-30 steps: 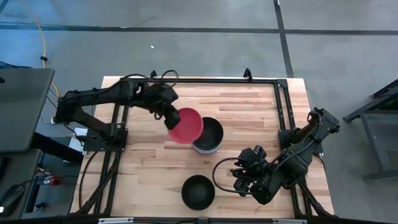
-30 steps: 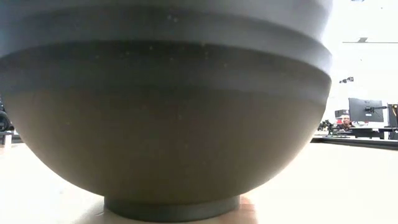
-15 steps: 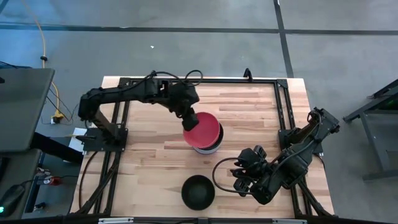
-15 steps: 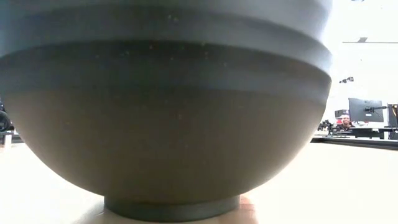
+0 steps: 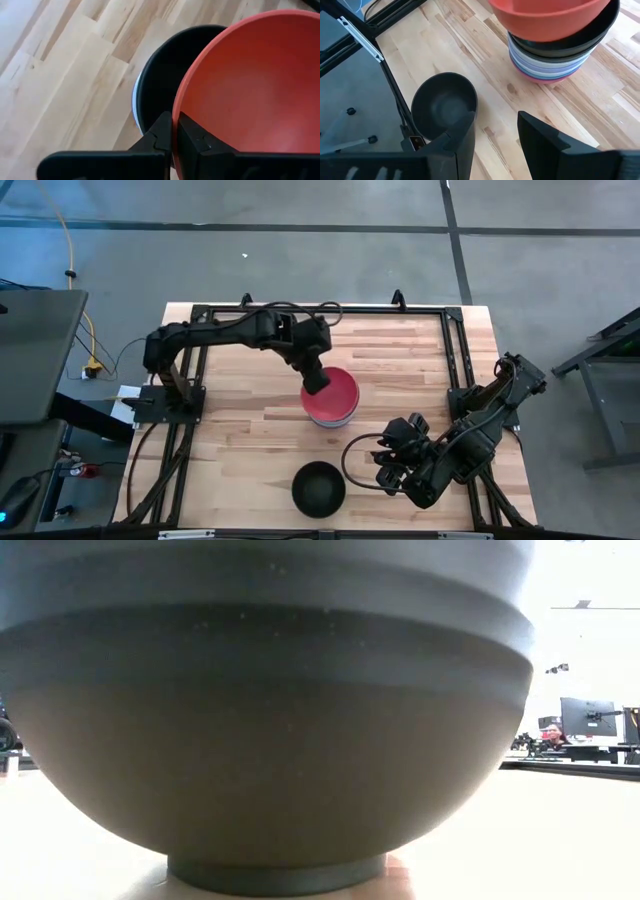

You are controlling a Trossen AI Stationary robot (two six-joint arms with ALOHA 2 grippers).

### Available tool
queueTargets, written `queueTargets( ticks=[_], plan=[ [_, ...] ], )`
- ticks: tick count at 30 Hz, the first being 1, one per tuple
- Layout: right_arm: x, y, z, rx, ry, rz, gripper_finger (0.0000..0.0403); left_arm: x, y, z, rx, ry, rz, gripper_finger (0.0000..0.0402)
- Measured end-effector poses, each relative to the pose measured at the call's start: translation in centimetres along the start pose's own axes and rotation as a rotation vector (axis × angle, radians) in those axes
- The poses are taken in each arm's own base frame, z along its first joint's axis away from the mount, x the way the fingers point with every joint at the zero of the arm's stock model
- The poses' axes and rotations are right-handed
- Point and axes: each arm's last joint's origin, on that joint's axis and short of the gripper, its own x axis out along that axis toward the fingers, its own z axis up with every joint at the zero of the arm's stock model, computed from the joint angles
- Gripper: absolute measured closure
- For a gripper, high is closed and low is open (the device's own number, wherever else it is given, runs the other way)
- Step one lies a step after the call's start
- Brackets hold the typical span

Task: Nest bowls inside each other
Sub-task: Stack the orange bowl on the black bowl

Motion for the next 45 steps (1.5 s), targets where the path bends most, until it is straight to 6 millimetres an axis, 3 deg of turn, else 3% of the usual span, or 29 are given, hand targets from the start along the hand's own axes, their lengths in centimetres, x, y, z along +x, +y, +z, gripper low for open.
queueTargets(
  ticks=[32, 45],
  plan=[
    [0.0, 0.0, 0.1, -0.006, -0.029, -0.01, 0.0263, 2.2, 1.1, 0.1, -0.06, 0.084, 0.071, 0.0401],
    [0.0, 0.0, 0.1, -0.002, -0.035, -0.012, 0.0263, 2.1, 1.2, 0.2, -0.049, 0.067, 0.097, 0.0401]
  ],
)
